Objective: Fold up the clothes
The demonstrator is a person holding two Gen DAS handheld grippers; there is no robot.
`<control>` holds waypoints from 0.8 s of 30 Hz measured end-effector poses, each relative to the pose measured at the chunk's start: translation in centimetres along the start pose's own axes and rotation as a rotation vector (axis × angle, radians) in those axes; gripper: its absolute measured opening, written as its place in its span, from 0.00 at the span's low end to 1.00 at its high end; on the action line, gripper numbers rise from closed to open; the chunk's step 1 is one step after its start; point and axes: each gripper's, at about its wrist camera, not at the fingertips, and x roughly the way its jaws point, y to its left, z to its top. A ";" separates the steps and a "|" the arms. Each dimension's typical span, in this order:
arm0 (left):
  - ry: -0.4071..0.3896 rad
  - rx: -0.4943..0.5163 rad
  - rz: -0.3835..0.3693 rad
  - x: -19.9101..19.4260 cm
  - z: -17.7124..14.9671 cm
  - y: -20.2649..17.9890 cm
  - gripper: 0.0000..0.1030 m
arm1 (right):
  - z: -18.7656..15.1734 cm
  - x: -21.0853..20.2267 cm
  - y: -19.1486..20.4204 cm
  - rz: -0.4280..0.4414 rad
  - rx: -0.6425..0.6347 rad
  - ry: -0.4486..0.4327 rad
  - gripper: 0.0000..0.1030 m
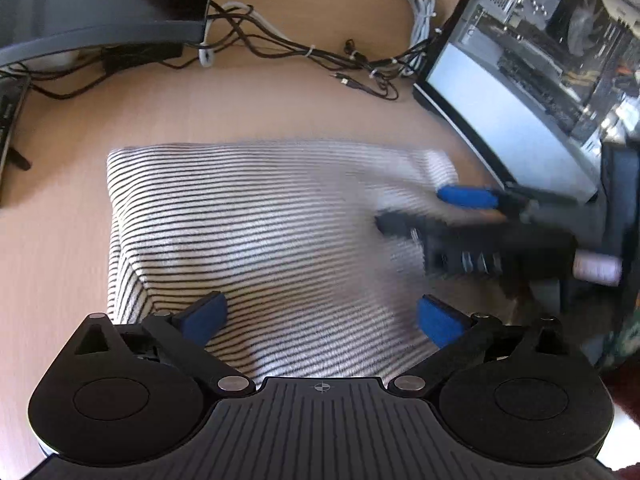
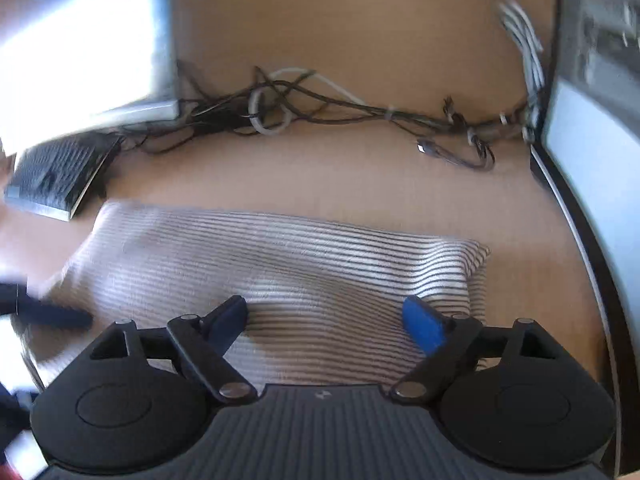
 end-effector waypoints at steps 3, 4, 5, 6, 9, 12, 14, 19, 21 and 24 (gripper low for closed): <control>-0.006 -0.040 -0.027 0.5 1.5 1.9 1.00 | -1.0 -1.1 0.7 0.005 0.002 0.014 0.84; -0.013 -0.054 -0.029 0.9 2.2 2.5 1.00 | -1.5 -1.5 1.1 0.008 -0.004 0.017 0.84; -0.023 -0.061 -0.028 1.3 2.9 3.0 1.00 | -1.9 -2.0 1.5 0.019 -0.008 0.021 0.85; -0.032 -0.068 -0.026 1.7 3.6 3.5 1.00 | -2.4 -2.6 2.1 0.034 -0.011 0.026 0.87; -0.074 -0.049 0.005 2.9 5.1 4.0 1.00 | -3.1 -3.9 3.7 0.117 -0.024 0.050 0.91; -0.083 -0.051 0.039 3.1 5.6 3.7 1.00 | -3.3 -5.1 5.2 0.207 -0.075 0.070 0.91; -0.079 -0.075 0.049 2.6 5.8 3.5 1.00 | -2.6 -5.9 4.5 0.193 -0.070 0.047 0.91; -0.083 -0.125 0.011 -1.7 4.0 2.8 1.00 | -0.6 -7.3 1.5 0.087 -0.038 -0.029 0.91; -0.075 -0.104 -0.016 -3.1 2.8 1.6 0.94 | 0.2 -7.1 0.0 0.017 -0.036 -0.043 0.68; -0.032 -0.068 -0.051 -4.1 1.1 -0.2 0.45 | 0.7 -5.0 -1.4 -0.047 -0.064 0.004 0.45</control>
